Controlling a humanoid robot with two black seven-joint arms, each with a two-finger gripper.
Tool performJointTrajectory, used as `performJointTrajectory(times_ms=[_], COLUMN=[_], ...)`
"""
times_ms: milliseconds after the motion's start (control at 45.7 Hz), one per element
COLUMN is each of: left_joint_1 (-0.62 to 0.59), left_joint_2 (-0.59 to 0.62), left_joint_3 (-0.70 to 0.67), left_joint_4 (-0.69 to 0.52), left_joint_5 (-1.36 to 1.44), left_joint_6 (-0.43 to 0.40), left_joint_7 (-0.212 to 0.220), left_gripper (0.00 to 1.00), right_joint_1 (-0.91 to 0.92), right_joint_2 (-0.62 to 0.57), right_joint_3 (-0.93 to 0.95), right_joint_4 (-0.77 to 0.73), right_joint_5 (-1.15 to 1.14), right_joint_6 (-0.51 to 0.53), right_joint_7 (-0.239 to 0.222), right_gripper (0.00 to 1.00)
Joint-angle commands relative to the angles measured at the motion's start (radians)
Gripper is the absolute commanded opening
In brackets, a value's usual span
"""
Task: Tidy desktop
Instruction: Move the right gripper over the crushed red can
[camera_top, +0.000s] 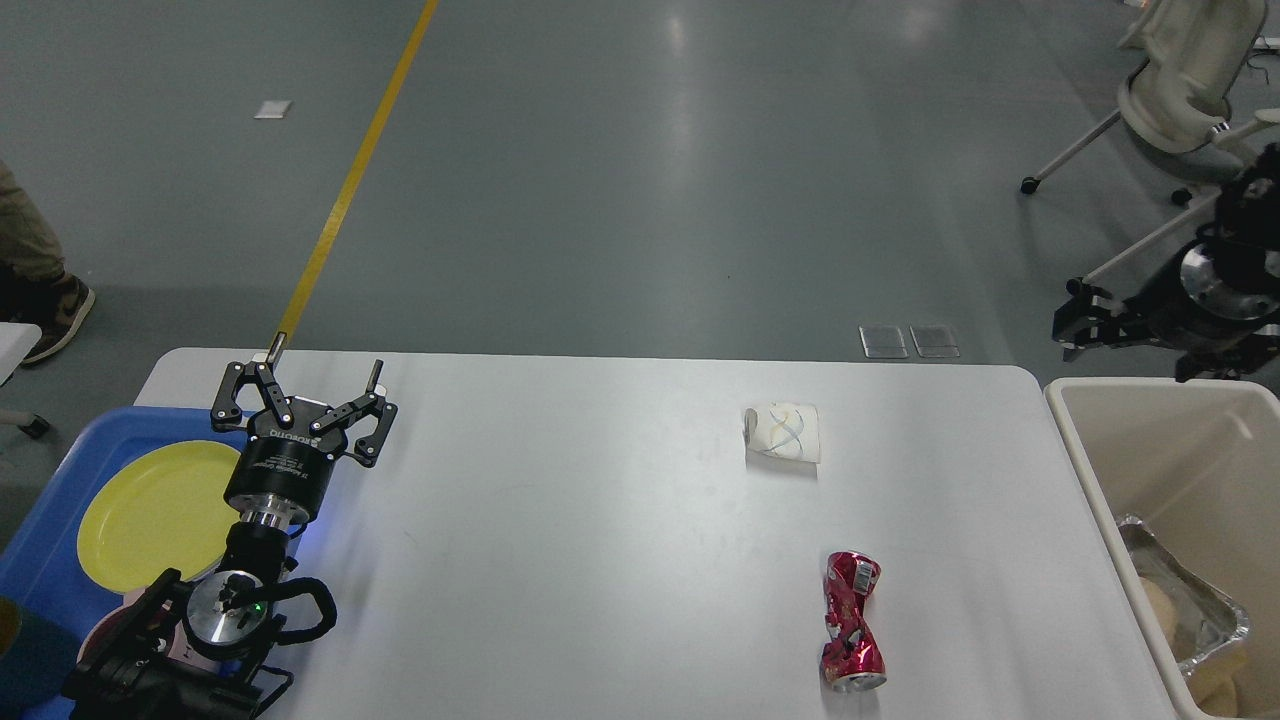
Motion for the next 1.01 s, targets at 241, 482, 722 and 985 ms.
performJointTrajectory(times_ms=[241, 482, 722, 985], left_joint_1=[0.000, 0.000, 0.000, 0.000], left_joint_2=[0.000, 0.000, 0.000, 0.000], left_joint_3=[0.000, 0.000, 0.000, 0.000], left_joint_4=[0.000, 0.000, 0.000, 0.000], left_joint_5=[0.000, 0.000, 0.000, 0.000], left_joint_6=[0.000, 0.000, 0.000, 0.000], left_joint_7=[0.000, 0.000, 0.000, 0.000], left_gripper=[0.96, 0.96, 0.96, 0.96], right_joint_1=[0.488, 0.599, 0.614, 0.617], right_joint_2=[0.080, 0.242, 0.255, 0.235], right_joint_3=[-0.086, -0.219, -0.241, -0.246], right_joint_4=[0.478, 0.633, 0.639, 0.633], right_joint_5=[0.196, 0.306, 0.306, 0.295], right_joint_6=[0.008, -0.078, -0.065, 0.075], right_joint_7=[0.004, 0.135, 0.218, 0.212], right_gripper=[0.96, 0.90, 0.92, 0.99])
